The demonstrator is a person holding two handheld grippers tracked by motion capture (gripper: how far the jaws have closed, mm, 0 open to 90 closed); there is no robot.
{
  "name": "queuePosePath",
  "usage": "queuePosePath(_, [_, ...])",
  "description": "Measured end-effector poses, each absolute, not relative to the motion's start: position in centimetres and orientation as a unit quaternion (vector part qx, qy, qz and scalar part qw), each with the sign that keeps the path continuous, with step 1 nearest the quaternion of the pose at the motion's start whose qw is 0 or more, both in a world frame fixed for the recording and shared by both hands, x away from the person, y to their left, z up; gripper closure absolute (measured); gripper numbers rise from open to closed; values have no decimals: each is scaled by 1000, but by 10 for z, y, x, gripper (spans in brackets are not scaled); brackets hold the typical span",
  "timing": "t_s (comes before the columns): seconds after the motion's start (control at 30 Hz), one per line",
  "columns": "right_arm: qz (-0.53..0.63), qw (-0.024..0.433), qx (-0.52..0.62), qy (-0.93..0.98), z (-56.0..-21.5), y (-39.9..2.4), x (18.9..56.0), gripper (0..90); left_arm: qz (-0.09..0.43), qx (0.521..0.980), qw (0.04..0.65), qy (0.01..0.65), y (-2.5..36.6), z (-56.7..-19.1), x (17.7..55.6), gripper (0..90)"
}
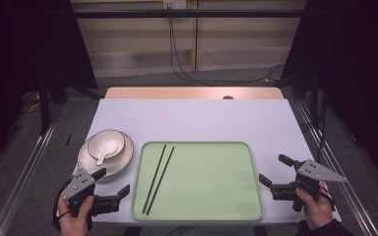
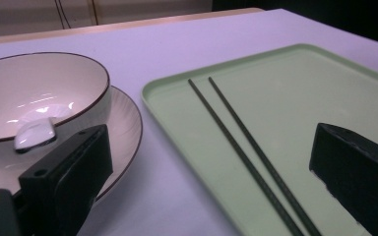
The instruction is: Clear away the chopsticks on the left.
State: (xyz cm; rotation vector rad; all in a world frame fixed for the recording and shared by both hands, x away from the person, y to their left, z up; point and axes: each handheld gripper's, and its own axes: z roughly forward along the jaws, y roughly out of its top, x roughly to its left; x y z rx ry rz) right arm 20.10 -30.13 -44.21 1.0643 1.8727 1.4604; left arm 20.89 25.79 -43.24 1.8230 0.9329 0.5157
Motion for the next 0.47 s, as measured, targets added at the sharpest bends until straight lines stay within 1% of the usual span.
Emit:
queuePosePath(0.13, [540,267,393,695,-442,-301,201,8,209,735,505,401,267,-438,204,22])
queuePosePath(0.23, [539,269,390,696,-442,-301,201,8,225,711,520,417,276,-437,203,24])
queuePosePath(0.27, [540,268,388,697,-442,-301,200,8,229,709,522,416,277,-436,202,23])
queuePosePath(0.33, [542,272,392,692,-442,-302,200,8,222,697,533,425,280,-437,202,16])
queuePosePath(0.47, [543,275,398,687,-443,-303,201,8,229,703,525,422,280,-436,202,16])
